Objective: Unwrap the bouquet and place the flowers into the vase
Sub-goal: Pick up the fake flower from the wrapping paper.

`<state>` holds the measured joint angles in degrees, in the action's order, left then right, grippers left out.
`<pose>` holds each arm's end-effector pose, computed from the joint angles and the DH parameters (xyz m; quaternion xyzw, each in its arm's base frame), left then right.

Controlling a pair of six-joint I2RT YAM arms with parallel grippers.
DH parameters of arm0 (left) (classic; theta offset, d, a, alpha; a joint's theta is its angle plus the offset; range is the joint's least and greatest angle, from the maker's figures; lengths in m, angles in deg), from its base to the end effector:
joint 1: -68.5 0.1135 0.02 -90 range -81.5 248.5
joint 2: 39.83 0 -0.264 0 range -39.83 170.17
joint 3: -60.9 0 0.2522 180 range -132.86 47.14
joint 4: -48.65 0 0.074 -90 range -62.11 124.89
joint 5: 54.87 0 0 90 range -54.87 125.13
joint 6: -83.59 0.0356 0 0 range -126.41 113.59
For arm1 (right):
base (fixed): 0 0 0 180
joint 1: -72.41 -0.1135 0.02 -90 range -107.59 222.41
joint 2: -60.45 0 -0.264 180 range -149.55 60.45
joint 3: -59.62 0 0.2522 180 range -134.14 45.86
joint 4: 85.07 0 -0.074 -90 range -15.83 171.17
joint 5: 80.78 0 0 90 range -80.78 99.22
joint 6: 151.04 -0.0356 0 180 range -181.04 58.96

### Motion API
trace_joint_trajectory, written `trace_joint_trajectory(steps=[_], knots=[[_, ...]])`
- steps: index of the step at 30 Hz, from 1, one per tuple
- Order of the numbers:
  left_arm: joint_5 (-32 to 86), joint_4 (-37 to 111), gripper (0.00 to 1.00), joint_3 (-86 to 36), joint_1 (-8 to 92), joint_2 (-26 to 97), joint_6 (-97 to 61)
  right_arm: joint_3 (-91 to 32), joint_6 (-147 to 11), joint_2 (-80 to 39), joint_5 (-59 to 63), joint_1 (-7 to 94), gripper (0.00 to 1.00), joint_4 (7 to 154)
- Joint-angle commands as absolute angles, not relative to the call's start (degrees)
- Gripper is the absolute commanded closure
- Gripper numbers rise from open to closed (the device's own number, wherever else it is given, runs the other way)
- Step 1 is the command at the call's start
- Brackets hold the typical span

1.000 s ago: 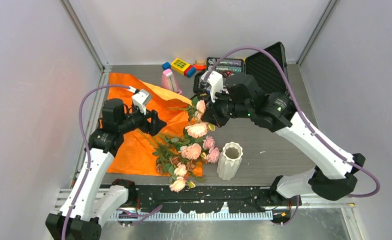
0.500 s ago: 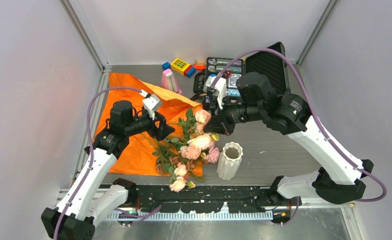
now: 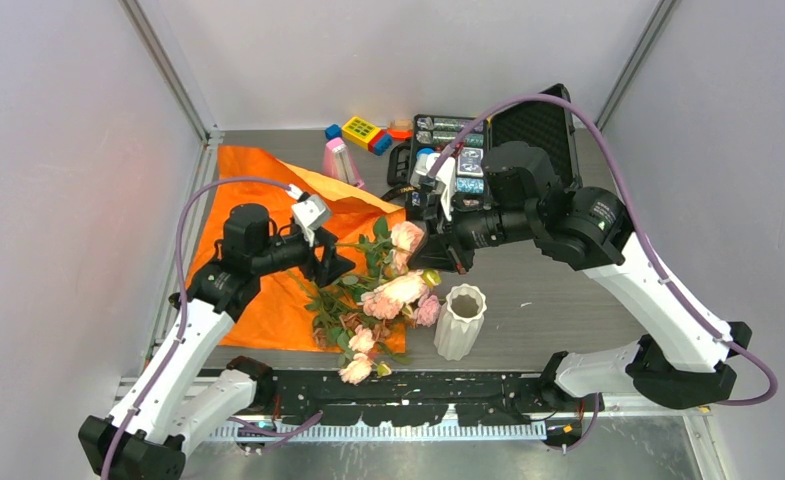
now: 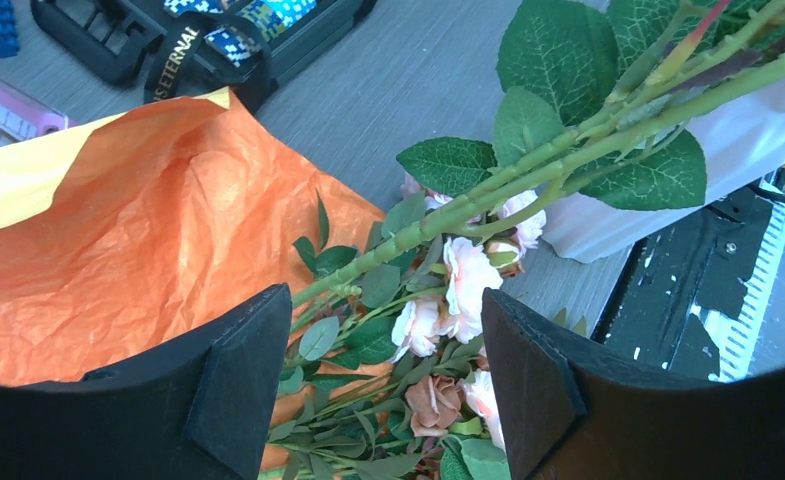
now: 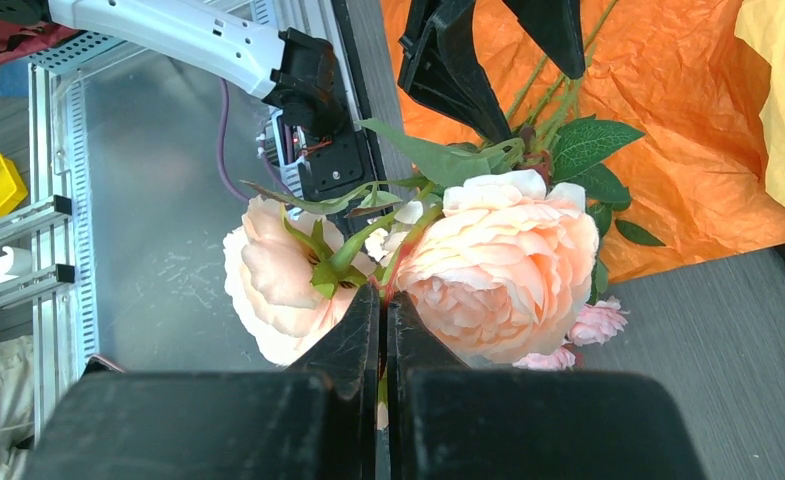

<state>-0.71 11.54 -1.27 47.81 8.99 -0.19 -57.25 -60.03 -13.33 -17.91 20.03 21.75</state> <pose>0.1664 -0.0851 0.3290 0.3489 0.7359 -0.3211 0.4833 0.1226 0.1857 0.4863 -0.4830 0.6999 0.3935 0.3494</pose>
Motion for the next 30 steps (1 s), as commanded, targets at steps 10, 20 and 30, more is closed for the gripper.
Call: trace_joint_trajectory(steps=[10, 20, 30], knots=[[0.77, 13.96, 0.27, -1.03, 46.07, 8.69, 0.02, -60.04, -58.00, -9.87, -20.84, 20.11, 1.00, 21.04], [-0.74, 14.11, 0.49, -1.12, 44.01, 9.61, -0.56, -60.24, -57.80, -9.95, -20.95, 20.11, 1.00, 21.04], [-1.17, 14.15, 1.00, -1.09, 43.32, 8.47, -0.37, -60.03, -60.10, -11.50, -7.50, 20.11, 0.98, 22.58]])
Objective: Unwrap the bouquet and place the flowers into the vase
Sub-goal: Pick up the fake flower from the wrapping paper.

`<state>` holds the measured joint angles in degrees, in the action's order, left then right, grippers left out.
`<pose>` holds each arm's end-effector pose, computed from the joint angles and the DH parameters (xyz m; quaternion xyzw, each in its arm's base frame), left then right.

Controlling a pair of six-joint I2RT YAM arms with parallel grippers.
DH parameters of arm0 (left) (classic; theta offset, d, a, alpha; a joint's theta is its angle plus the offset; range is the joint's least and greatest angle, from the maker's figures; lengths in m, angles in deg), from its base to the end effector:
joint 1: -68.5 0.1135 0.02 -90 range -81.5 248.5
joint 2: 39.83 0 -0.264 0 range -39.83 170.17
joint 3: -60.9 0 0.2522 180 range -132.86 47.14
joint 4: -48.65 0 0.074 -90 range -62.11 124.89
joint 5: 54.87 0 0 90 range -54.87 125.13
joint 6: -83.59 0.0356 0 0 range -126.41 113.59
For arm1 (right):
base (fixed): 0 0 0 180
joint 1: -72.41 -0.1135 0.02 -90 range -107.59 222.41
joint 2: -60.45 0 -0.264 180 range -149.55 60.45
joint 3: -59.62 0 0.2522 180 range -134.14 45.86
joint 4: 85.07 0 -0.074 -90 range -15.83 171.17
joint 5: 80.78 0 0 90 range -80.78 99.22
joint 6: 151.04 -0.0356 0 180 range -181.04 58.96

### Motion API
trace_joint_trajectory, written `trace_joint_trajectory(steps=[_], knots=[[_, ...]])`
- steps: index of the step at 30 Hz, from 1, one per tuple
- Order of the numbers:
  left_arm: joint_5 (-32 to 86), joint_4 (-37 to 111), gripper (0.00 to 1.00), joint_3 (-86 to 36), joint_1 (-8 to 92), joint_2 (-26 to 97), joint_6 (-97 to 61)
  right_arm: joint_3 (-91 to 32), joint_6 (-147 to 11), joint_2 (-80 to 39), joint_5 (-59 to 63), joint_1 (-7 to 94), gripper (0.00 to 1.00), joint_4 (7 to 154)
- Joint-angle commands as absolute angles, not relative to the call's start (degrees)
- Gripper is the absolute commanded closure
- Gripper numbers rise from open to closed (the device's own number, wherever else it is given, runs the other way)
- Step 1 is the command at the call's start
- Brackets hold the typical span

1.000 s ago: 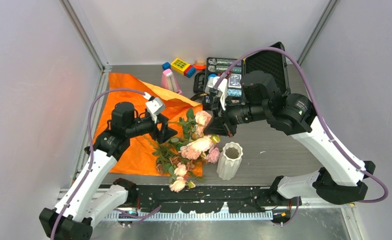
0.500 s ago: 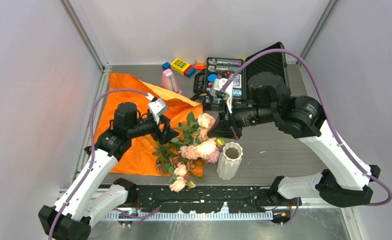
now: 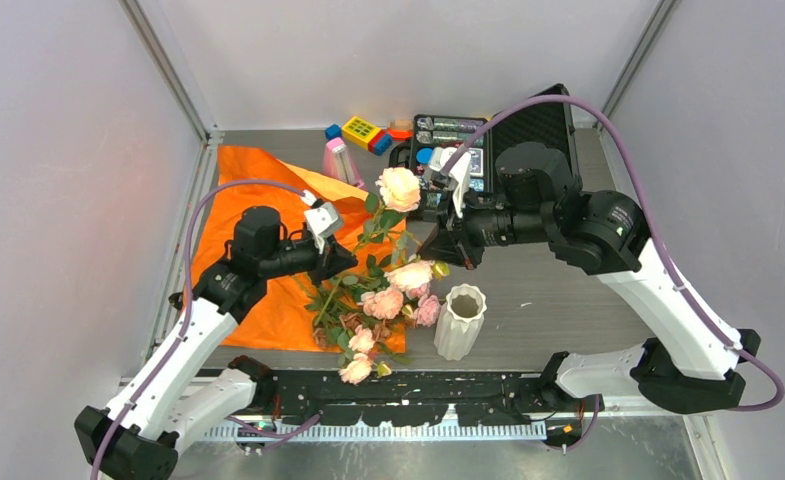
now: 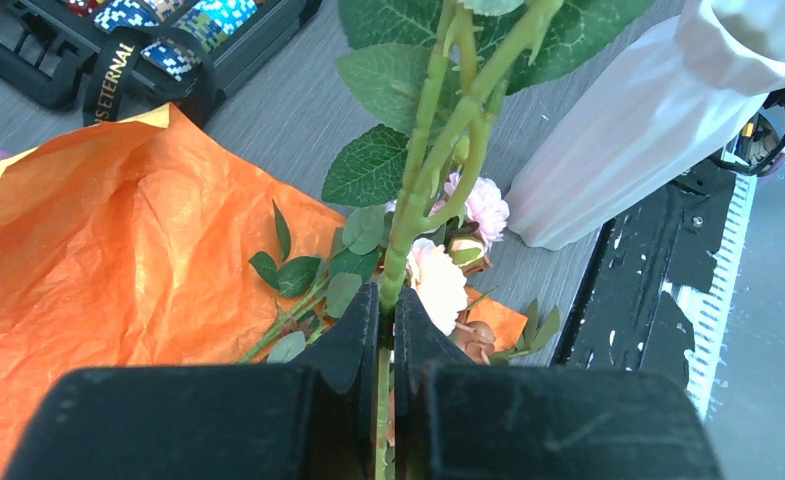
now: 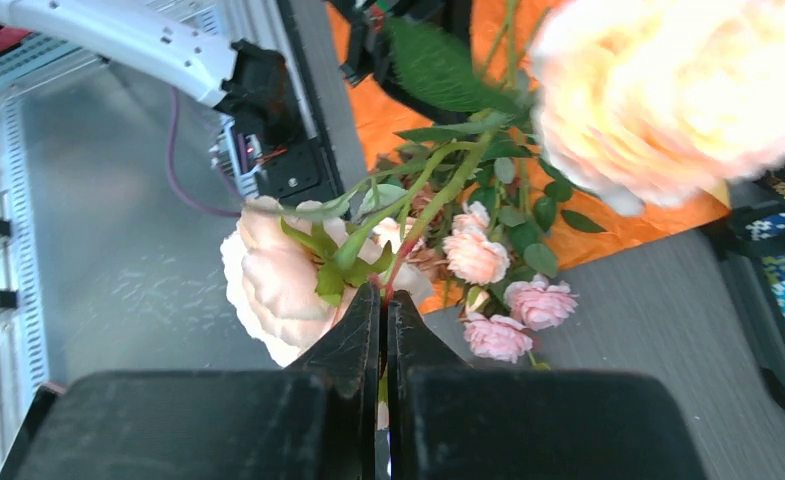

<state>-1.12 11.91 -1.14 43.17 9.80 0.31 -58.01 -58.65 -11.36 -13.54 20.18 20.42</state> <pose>0.1617 -0.0998 0.3265 0.3826 0.7209 -0.3413 0.4663 0.1159 0.1721 0.4939 -0.4763 0.7032 0.3645 0.3818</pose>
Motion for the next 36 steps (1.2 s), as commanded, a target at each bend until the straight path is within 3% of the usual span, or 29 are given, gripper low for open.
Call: trace_joint_trajectory(steps=[1, 2, 4, 5, 9, 14, 20, 27, 31, 36], knots=[[-1.25, 14.41, 1.00, -0.89, 43.28, 8.23, -0.34, -59.87, -60.22, -11.61, -6.79, 20.11, 0.95, 22.69], [-1.26, 14.49, 1.00, -0.78, 43.21, 8.03, -0.34, -59.74, -60.46, -11.80, -5.53, 20.11, 0.93, 23.09], [-1.25, 14.57, 1.00, -0.74, 43.10, 8.03, -0.49, -59.40, -60.77, -11.91, -4.19, 20.11, 0.77, 23.97], [-1.25, 14.63, 1.00, -0.76, 43.10, 8.06, -0.60, -59.09, -60.95, -11.85, -3.81, 20.11, 0.64, 24.40], [-0.77, 14.43, 1.00, -1.10, 43.10, 8.80, -1.26, -56.98, -62.11, -10.14, -0.89, 20.11, 0.32, 29.48], [4.55, 12.81, 1.00, -2.22, 43.10, 9.44, -1.72, -51.05, -63.52, -4.56, 0.95, 20.11, 0.15, 36.67], [2.28, 17.29, 1.00, -3.00, 43.12, 9.02, -8.99, -41.90, -67.91, 0.56, 2.05, 20.11, 0.10, 47.91], [-6.15, 38.85, 1.00, 0.73, 43.10, 8.43, -29.45, -31.36, -77.92, 0.80, 2.31, 20.11, 0.10, 64.08], [-8.13, 50.78, 1.00, 3.58, 43.10, 8.18, -38.50, -25.59, -85.62, -0.62, -0.31, 20.11, 0.12, 73.56], [-11.64, 52.29, 1.00, 3.89, 43.10, 7.35, -40.64, -20.97, -93.01, -2.24, -0.27, 20.11, 0.16, 82.79]])
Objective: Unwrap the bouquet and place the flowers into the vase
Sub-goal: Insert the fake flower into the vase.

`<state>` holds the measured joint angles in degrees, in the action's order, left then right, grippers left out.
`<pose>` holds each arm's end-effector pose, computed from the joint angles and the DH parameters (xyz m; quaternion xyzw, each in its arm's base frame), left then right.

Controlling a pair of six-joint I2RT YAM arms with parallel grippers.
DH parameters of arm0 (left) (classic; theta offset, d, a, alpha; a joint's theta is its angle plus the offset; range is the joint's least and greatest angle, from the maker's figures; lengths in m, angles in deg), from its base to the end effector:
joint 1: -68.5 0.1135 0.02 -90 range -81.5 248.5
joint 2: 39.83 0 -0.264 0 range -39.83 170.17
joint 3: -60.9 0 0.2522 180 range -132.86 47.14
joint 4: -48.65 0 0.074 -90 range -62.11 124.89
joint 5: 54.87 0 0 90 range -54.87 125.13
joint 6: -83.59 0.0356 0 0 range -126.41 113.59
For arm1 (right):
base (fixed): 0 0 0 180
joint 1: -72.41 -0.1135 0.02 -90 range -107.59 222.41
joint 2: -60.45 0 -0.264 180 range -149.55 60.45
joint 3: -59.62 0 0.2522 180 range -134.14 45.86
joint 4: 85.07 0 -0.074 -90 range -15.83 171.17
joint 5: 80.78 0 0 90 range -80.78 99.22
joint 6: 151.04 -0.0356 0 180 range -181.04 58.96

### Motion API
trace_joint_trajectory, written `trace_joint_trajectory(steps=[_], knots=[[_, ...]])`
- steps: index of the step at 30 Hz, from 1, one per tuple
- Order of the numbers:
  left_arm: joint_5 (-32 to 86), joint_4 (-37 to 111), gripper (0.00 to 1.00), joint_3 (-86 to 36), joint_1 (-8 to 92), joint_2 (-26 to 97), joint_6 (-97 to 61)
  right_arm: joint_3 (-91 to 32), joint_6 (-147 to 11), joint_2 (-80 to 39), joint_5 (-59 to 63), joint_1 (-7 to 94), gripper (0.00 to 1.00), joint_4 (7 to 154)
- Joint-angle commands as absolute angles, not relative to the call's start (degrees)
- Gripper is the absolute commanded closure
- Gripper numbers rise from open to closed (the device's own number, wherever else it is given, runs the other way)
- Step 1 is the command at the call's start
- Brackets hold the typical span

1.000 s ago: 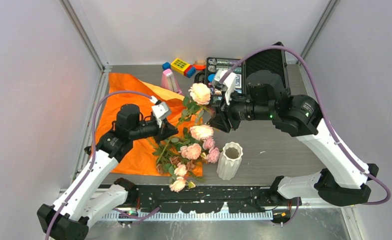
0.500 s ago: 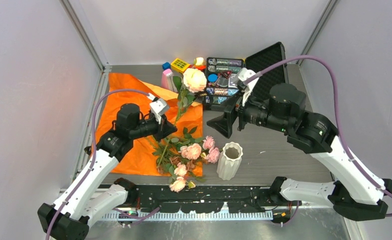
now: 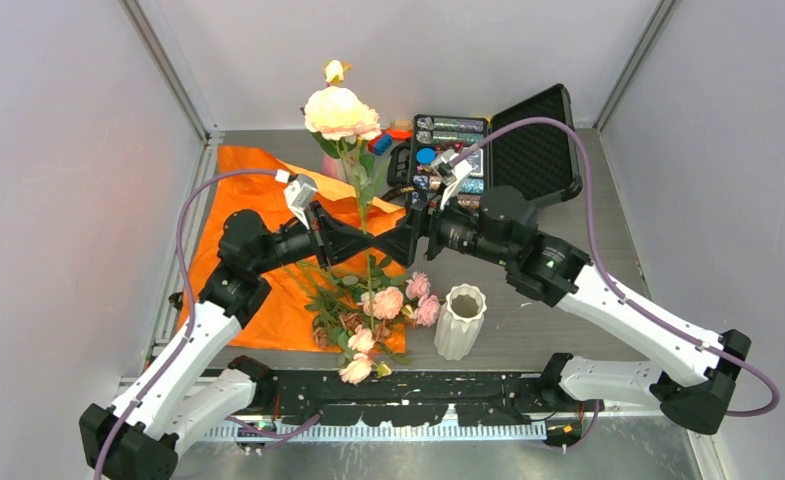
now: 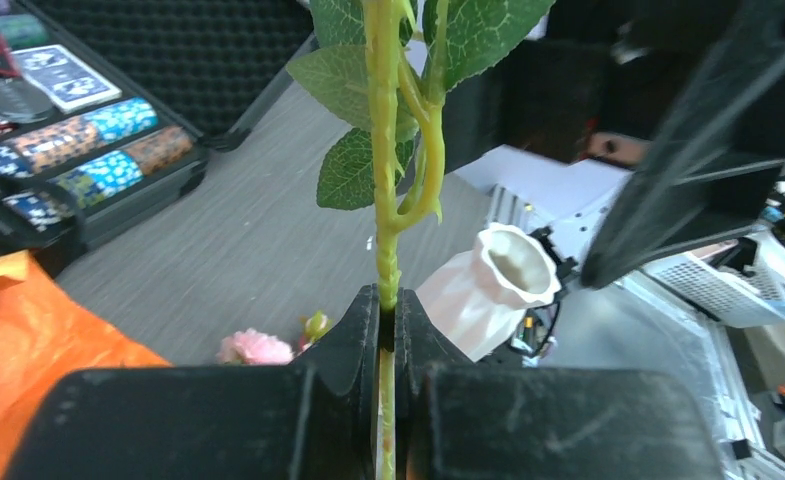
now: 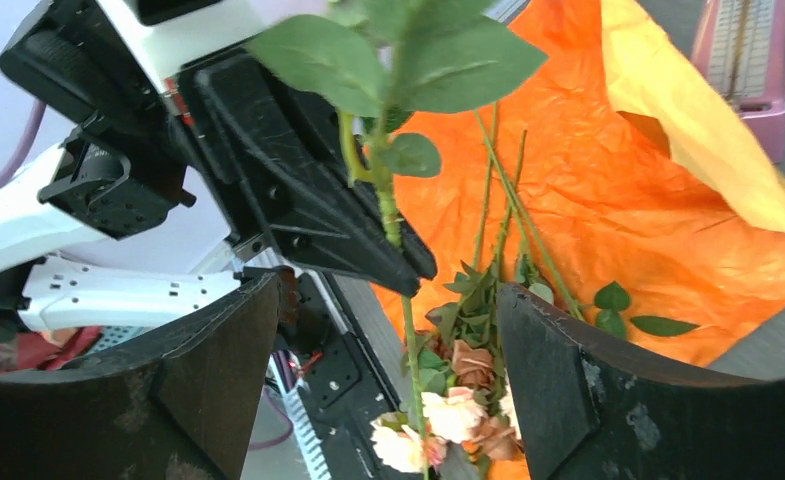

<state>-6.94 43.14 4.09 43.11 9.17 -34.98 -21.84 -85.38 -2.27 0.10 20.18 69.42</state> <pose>0.1678 -0.1060 0.3510 0.2408 0.6535 -0.5270 0.4870 0.1463 0.1981 0.4163 -0.2308 0.7106 0.4568 0.4828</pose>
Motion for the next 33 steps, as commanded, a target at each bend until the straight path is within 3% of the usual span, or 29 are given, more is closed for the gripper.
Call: trace_joint_trajectory(steps=[1, 10, 19, 27, 29, 33], knots=[[-12.41, 51.95, 1.00, 3.97, 43.10, 7.20, -40.60, -20.92, -93.51, -2.45, -0.01, 20.11, 0.19, 83.12], [-15.39, 51.76, 1.00, 4.60, 43.10, 6.61, -40.78, -22.69, -94.33, -6.11, -2.39, 20.11, 0.40, 85.32], [-17.53, 53.03, 1.00, 4.33, 43.10, 7.98, -41.65, -23.96, -94.20, -8.77, -9.81, 20.11, 0.52, 88.13], [-19.57, 53.36, 1.00, 3.99, 43.10, 8.33, -42.00, -24.10, -93.09, -9.75, -8.25, 20.11, 0.68, 87.92], [-19.95, 53.12, 1.00, 3.81, 43.10, 8.47, -42.00, -23.95, -92.88, -9.77, -7.97, 20.11, 0.74, 88.13], [-20.19, 52.04, 1.00, 3.44, 43.10, 9.01, -41.56, -23.69, -91.26, -9.42, -7.83, 20.10, 0.98, 88.03]])
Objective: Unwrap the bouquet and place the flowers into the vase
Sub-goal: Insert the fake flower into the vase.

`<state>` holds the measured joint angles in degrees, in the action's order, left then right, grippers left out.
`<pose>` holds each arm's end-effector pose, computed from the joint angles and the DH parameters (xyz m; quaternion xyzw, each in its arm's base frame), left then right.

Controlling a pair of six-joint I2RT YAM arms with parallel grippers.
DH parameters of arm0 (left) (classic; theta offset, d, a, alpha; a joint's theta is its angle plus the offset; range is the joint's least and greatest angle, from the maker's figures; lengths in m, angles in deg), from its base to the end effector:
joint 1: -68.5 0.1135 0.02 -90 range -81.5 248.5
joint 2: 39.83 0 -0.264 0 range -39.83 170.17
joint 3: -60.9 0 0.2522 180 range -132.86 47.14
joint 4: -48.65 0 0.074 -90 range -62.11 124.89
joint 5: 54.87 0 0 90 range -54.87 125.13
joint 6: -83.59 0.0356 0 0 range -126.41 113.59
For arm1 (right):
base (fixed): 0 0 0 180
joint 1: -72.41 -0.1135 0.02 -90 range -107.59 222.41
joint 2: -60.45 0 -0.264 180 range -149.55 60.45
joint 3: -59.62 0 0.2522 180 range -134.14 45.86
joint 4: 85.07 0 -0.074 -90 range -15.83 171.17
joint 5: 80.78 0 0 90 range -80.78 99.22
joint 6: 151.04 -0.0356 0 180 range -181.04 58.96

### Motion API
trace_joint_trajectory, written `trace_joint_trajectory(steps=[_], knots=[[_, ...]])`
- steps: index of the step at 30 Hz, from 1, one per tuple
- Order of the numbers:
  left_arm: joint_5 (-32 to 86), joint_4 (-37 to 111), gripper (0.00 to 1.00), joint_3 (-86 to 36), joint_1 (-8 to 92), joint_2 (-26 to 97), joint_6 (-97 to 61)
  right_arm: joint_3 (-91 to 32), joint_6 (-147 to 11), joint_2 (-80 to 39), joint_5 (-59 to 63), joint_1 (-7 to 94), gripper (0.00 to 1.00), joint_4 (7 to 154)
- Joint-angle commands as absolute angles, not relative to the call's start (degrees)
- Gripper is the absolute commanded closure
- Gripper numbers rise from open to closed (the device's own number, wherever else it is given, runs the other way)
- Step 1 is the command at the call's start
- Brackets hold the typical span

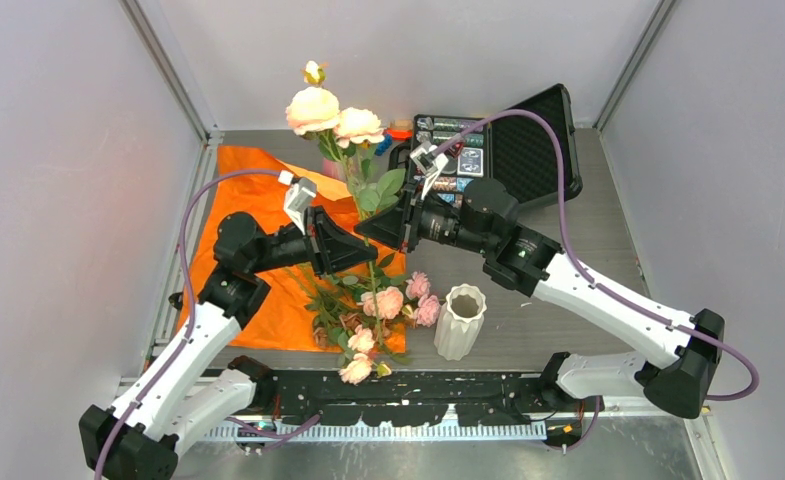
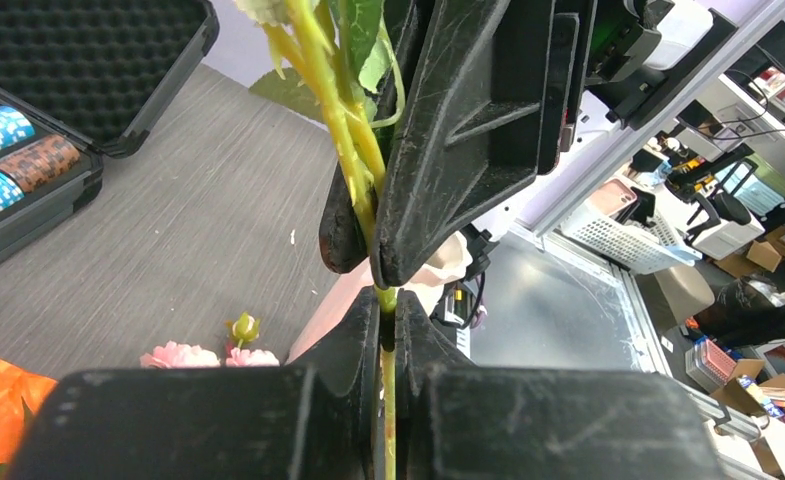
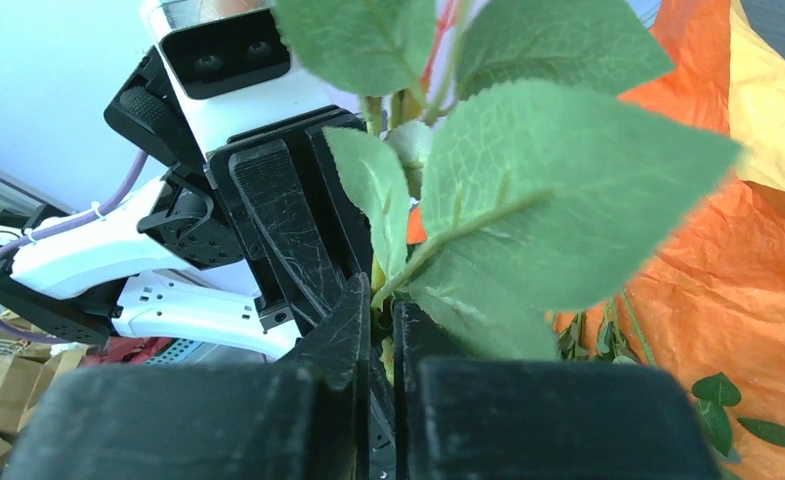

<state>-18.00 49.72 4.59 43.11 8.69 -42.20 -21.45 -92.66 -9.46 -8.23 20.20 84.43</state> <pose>0.1587 -0.1069 0.3602 0.2856 0.6101 -0.5961 0.4368 0.1660 0.2315 0.4115 -0.2303 0.6644 0.5489 0.4518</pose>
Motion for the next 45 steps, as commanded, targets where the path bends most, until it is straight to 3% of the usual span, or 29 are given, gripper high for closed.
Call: trace_joint_trajectory(steps=[1, 2, 4, 9, 15, 19, 26, 45], knots=[[-20.16, 51.21, 1.00, 3.19, 43.15, 9.18, -41.16, -23.45, -90.83, -8.92, -7.94, 20.11, 0.99, 88.14], [-20.21, 49.92, 0.96, 2.85, 43.17, 9.26, -40.68, -23.33, -89.78, -8.56, -8.10, 20.11, 1.00, 88.17], [-20.75, 44.54, 0.73, 1.56, 43.18, 9.59, -37.22, -23.28, -87.73, -7.27, -8.89, 20.11, 1.00, 87.74], [-15.07, 21.72, 0.34, -5.29, 43.64, 10.62, -23.15, -23.37, -81.29, -1.85, -9.06, 20.11, 1.00, 85.30], [0.57, 12.69, 0.13, -8.39, 48.13, 9.48, -14.84, -30.13, -75.19, 2.52, -5.21, 20.11, 1.00, 75.93], [3.23, 11.29, 0.08, -8.78, 56.81, 10.69, -15.11, -35.07, -71.63, 4.14, -3.10, 20.11, 1.00, 70.59], [18.18, 6.72, 0.08, -7.99, 61.20, 12.88, -14.82, -42.91, -63.95, 5.32, 1.30, 20.11, 1.00, 59.83], [18.63, 7.25, 0.07, -7.35, 61.20, 13.00, -14.76, -43.24, -61.75, 9.72, 6.25, 20.11, 1.00, 54.63]])
